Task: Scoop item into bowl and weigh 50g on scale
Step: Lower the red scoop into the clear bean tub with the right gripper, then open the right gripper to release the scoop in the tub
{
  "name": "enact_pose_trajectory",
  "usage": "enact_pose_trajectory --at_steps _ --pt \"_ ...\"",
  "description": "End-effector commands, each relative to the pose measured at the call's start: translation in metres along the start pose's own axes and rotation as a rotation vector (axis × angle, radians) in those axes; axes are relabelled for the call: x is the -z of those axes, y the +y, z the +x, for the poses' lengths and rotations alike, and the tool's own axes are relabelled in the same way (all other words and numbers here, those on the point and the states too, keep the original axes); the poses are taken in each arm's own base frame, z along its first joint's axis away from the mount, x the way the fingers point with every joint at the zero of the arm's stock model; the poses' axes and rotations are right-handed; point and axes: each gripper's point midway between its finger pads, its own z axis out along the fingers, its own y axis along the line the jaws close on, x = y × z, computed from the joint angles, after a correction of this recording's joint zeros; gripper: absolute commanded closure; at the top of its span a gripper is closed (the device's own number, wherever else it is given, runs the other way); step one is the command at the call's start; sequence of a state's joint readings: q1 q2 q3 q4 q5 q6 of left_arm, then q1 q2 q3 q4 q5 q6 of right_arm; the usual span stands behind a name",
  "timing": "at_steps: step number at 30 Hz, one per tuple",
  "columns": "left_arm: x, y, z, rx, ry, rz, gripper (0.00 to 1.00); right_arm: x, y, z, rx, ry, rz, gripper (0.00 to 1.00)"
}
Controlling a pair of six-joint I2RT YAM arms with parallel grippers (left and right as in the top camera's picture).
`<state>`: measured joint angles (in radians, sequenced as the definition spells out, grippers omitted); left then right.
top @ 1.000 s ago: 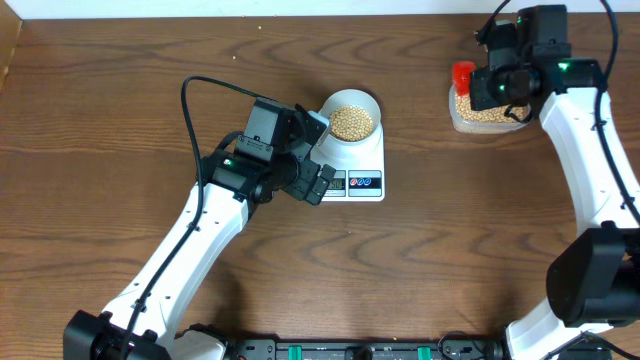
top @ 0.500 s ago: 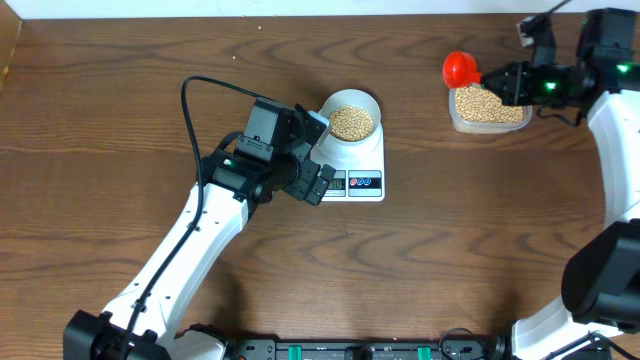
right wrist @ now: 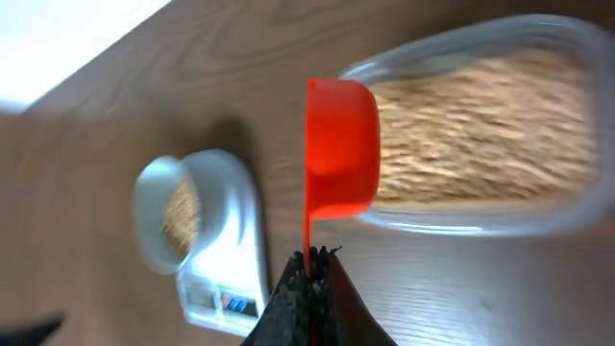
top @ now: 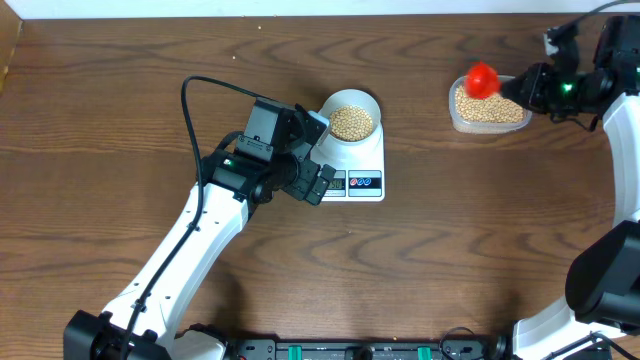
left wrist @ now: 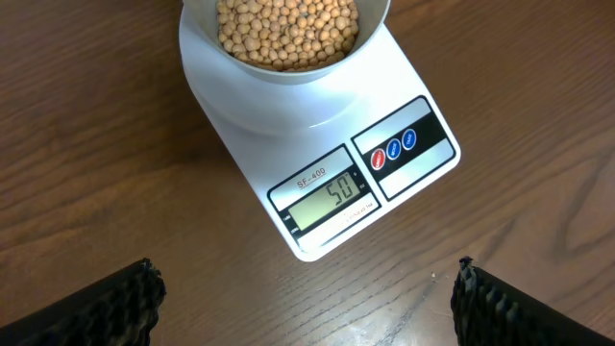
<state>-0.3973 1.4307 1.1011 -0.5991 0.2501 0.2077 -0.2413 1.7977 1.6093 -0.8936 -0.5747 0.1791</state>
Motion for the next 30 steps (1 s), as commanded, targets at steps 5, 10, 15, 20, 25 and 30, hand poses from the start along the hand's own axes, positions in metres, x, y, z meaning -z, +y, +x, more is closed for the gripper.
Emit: enact_pose_trajectory --at_steps 5,10,15,20,25,30 --pt "0.0 -0.001 0.0 -0.006 0.001 0.007 0.02 0.009 -0.03 -0.018 -0.275 -0.125 0.154 0.99" --pt "0.0 -0.001 0.001 -0.006 0.002 0.007 0.02 -0.008 -0.043 -0.006 -0.393 -0.123 0.151 0.99" --pt "0.0 -0.001 0.001 -0.006 0.002 0.007 0.02 -0.025 -0.057 0.013 -0.489 -0.098 0.161 0.99" --pt "0.0 -0.001 0.001 -0.006 0.002 0.007 0.02 -0.028 -0.063 0.033 -0.525 -0.036 0.188 0.88" --pt "0.0 -0.001 0.001 -0.006 0.002 0.007 0.02 -0.027 -0.065 0.048 -0.509 0.022 0.211 0.67" --pt "0.0 -0.001 0.001 -0.006 0.002 0.007 0.02 -0.026 -0.066 0.059 -0.48 0.067 0.226 0.59"
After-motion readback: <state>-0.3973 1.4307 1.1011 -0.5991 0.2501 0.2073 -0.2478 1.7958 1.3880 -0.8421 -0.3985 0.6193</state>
